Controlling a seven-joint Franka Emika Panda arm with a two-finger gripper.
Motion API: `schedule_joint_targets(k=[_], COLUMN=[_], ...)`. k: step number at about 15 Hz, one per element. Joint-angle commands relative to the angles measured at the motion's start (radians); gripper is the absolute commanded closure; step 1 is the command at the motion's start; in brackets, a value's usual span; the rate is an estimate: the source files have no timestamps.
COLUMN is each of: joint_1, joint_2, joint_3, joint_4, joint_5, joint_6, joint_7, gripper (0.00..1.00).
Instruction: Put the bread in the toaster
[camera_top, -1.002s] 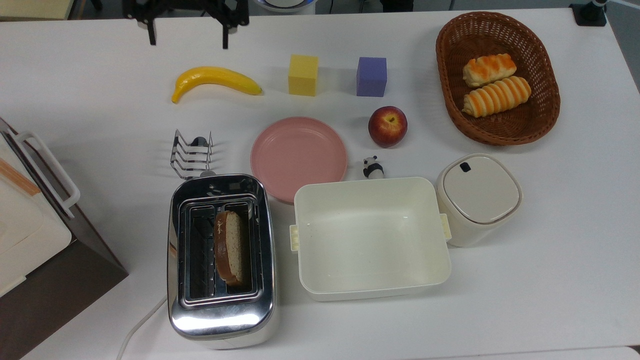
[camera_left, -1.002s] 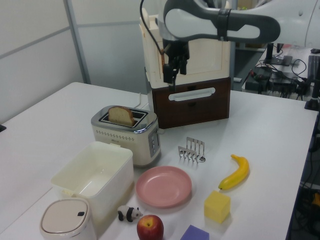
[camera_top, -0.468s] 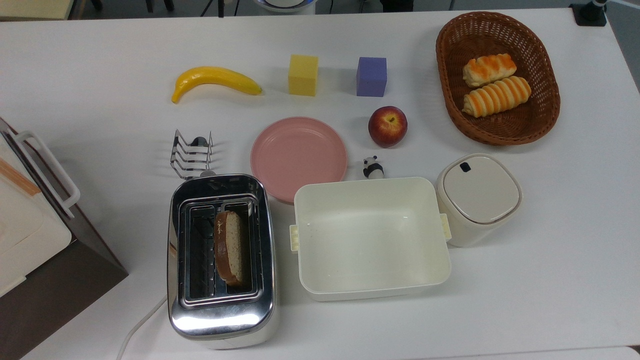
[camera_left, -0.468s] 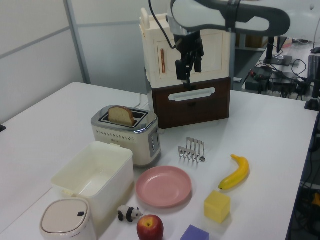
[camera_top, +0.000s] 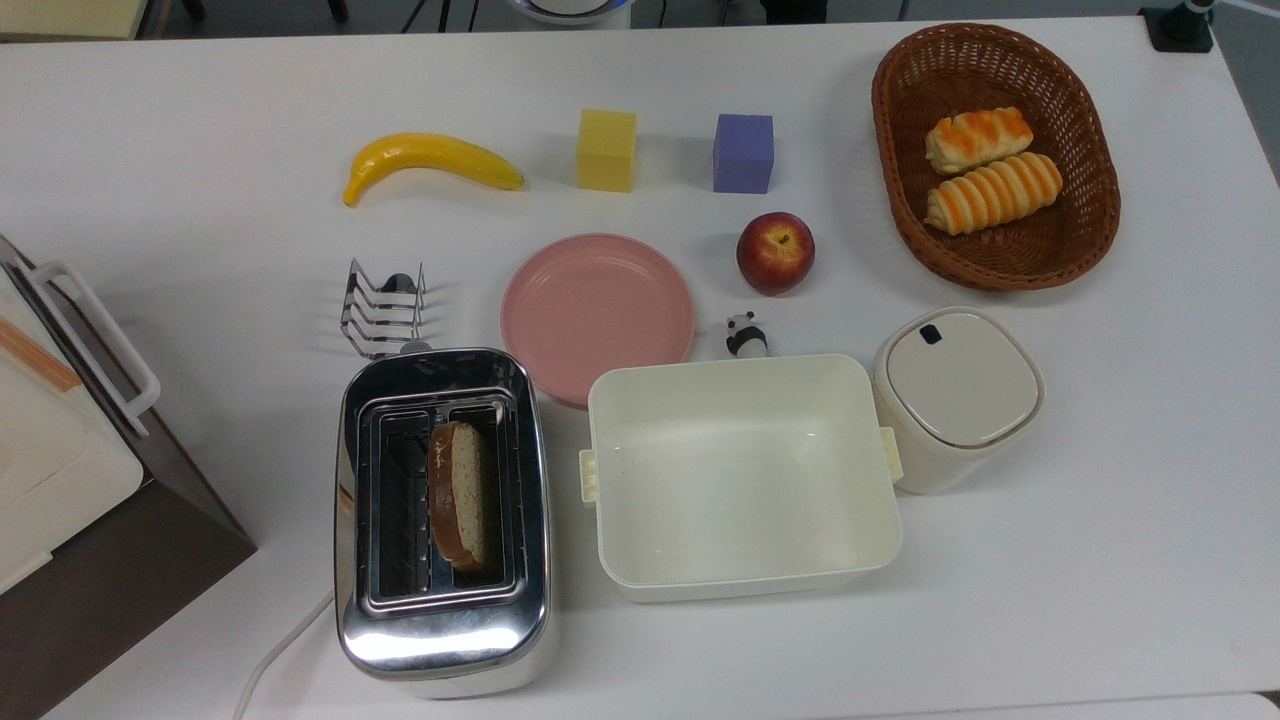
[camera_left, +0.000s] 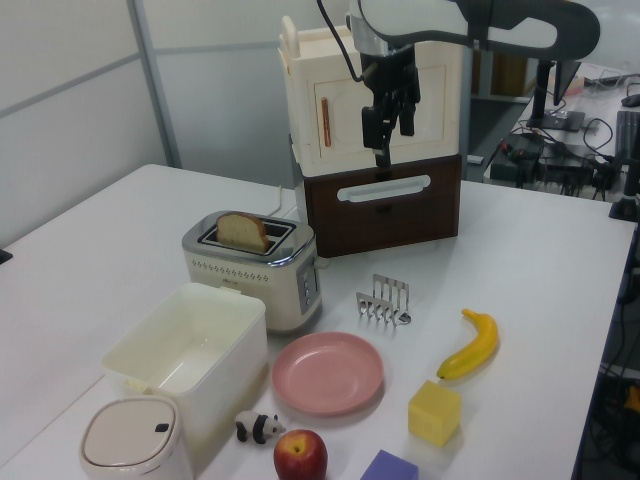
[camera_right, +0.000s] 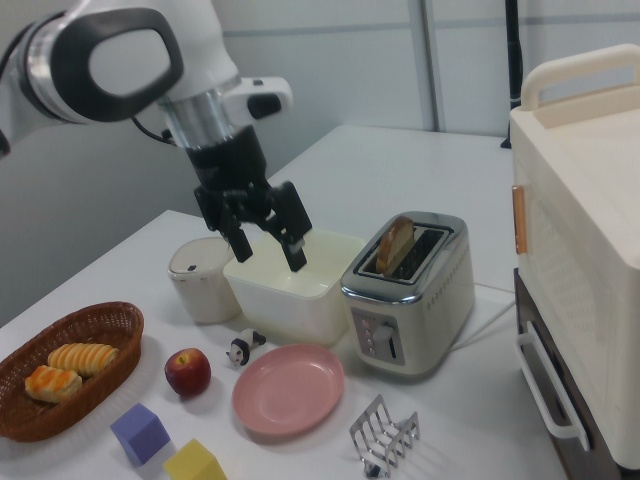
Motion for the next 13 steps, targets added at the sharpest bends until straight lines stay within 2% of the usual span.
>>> schedule_joint_targets(k=[1, 6, 13], joint_1=[0.006, 0.016, 0.029], joint_2=[-0.018, -0.018, -0.014], joint_3=[-0.062, -0.046, -0.002], joint_4=[-0.029, -0.029, -0.03], joint_5=[0.141, 0.169, 0.166], joint_6=[0.005, 0.007, 0.008], joint_7=[0.038, 0.095, 0.135], gripper=[0.0, 0.0, 0.0])
